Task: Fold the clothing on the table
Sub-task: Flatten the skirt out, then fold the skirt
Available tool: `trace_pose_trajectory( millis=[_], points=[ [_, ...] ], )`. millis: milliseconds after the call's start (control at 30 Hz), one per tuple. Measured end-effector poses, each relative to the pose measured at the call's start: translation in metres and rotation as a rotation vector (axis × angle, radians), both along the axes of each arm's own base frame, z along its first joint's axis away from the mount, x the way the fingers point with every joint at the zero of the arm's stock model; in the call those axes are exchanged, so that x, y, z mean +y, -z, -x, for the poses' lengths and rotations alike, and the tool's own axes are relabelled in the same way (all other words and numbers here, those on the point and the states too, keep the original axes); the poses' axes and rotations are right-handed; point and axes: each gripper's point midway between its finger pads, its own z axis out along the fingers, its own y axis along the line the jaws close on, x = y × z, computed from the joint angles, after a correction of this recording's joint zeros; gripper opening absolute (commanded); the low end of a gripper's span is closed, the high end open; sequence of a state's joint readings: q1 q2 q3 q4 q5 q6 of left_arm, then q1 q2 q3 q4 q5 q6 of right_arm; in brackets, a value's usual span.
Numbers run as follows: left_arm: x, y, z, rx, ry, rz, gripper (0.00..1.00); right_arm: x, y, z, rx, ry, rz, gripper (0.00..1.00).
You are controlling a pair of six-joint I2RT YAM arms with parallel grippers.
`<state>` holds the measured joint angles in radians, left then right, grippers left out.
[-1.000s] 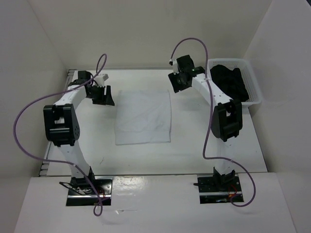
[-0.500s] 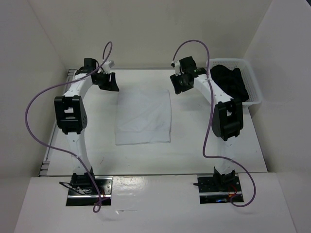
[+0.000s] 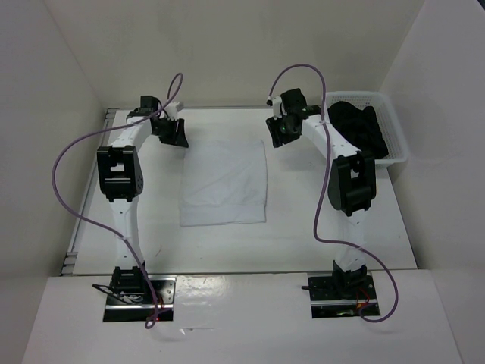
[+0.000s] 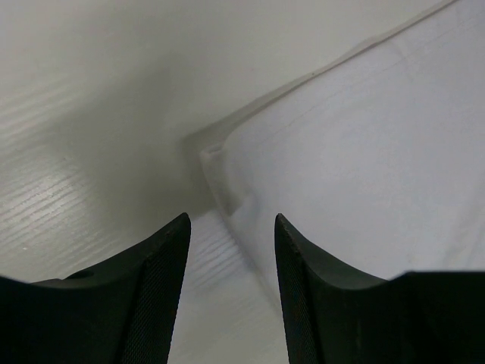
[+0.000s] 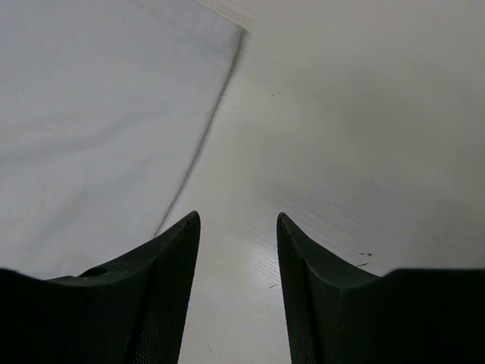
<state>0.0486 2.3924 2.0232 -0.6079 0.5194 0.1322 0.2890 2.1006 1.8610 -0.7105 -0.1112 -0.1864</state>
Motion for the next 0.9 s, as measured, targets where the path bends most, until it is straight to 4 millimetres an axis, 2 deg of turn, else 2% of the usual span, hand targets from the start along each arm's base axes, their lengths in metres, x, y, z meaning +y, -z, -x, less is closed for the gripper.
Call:
trace_pose_trajectory(
  millis=[200, 433, 733, 900],
  points=[
    [-0.001, -0.010, -0.013, -0.040, 0.003, -0.002, 0.56, 0.001, -0.002, 0.000, -0.004, -0.009, -0.002, 0.49],
    [-0.001, 0.009, -0.012, -0.002, 0.007, 0.001, 0.56, 0.000, -0.002, -0.001, -0.005, -0.011, 0.000, 0.49],
    [0.001, 0.009, -0.024, -0.022, 0.018, -0.011, 0.54, -0.001, -0.002, -0.001, -0.008, -0.012, 0.010, 0.49],
    [-0.002, 0.009, -0.030, -0.030, 0.024, -0.008, 0.49, -0.002, -0.001, -0.001, -0.008, -0.011, 0.012, 0.49]
  ],
)
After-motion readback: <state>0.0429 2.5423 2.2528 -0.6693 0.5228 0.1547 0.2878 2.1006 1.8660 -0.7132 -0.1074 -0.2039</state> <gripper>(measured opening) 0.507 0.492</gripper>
